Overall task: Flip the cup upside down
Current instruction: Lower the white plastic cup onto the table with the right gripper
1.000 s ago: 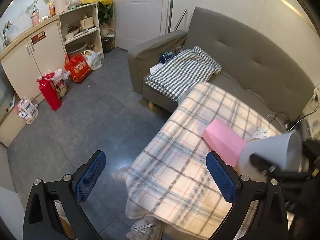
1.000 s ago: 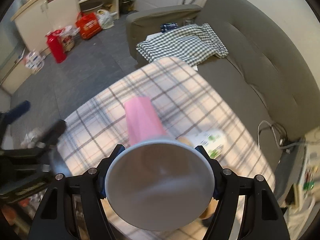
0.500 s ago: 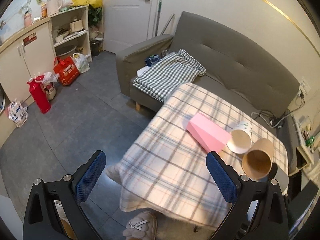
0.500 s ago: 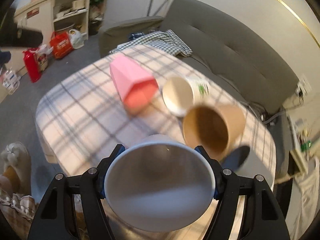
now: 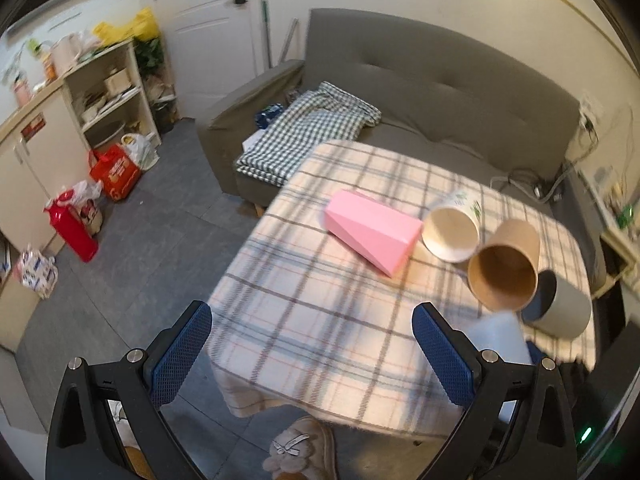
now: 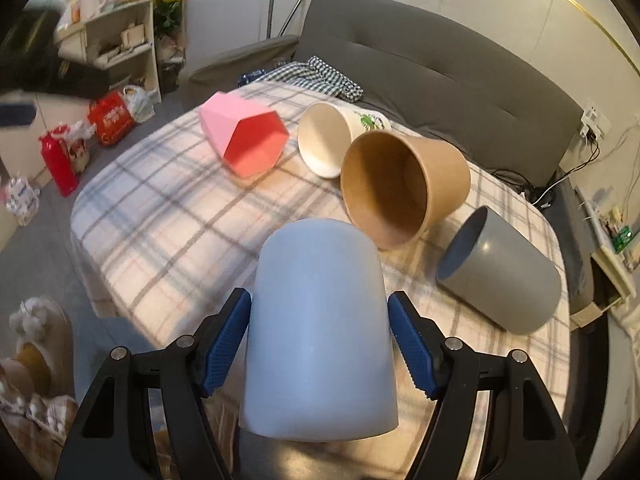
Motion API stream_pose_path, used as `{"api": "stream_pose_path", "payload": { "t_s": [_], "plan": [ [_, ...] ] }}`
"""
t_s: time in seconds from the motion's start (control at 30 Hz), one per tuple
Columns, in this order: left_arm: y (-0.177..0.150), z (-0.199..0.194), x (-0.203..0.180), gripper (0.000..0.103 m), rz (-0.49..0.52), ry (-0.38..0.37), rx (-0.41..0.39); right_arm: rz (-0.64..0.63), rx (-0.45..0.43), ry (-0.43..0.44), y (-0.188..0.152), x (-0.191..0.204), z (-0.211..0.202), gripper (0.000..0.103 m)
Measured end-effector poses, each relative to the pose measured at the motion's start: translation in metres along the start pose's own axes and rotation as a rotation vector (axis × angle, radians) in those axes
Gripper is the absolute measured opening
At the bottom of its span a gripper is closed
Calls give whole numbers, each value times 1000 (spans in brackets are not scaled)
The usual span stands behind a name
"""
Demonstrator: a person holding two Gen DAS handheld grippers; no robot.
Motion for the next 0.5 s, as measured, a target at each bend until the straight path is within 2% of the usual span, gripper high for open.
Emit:
{"api": "stream_pose_path", "payload": {
  "t_s": [0.2,0.33,0.5],
  "plan": [
    [-11,13,-19,103,80,6,28,49,8,57,7,-11,2,71],
    [-16,17,-24,103,72,-14,54,102,7,110,12,-29,-14,87],
    [-19,22,-46,103,25,-61,117,112,48,110,9,-68,-41,88]
  ]
}}
Point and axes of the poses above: each gripper's, at about its wrist camera, not at the fingertips, and z roughly the way its jaws point, x to its left, y to its top, the point moved 7 cm from there along z, roughly the way its jaws point, and after that the axes turned 9 degrees about -x, right-handed, at the moved point
